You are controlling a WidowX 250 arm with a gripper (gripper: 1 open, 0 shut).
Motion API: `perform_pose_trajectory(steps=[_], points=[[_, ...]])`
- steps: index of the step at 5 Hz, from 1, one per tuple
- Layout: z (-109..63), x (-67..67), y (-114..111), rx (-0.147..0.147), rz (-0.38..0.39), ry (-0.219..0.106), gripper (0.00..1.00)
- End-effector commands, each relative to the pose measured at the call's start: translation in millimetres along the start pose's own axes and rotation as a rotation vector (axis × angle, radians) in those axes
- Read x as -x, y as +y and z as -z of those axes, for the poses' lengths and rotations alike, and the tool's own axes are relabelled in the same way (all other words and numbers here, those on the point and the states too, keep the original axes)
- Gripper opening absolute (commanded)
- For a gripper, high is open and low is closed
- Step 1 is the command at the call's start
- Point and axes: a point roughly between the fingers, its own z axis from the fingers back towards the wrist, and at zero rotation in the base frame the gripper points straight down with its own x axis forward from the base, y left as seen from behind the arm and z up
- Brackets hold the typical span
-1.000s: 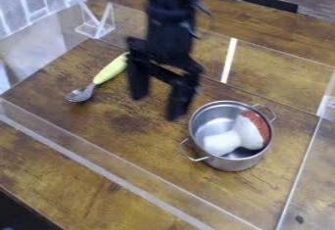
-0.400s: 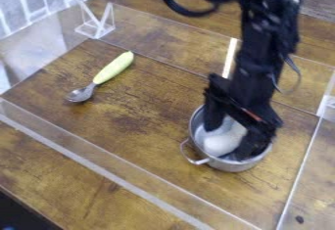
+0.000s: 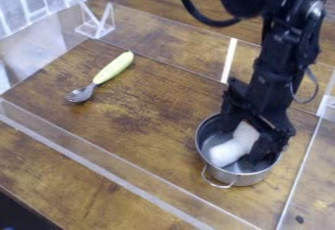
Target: Remove the mushroom from the silver pot and put it on the table
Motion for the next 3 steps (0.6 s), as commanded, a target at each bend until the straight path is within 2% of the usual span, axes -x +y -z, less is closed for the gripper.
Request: perform_pose_trajectory(steps=[1,2,3], points=[[-10.2,-3.4,8.9,-0.004,0.023,-0.053,1.0],[-5.1,-1.4,17.4,0.002,0.039,-0.051,1.0],[-4.7,4.1,18.6,0.006,0.006,-0.049,1.0]])
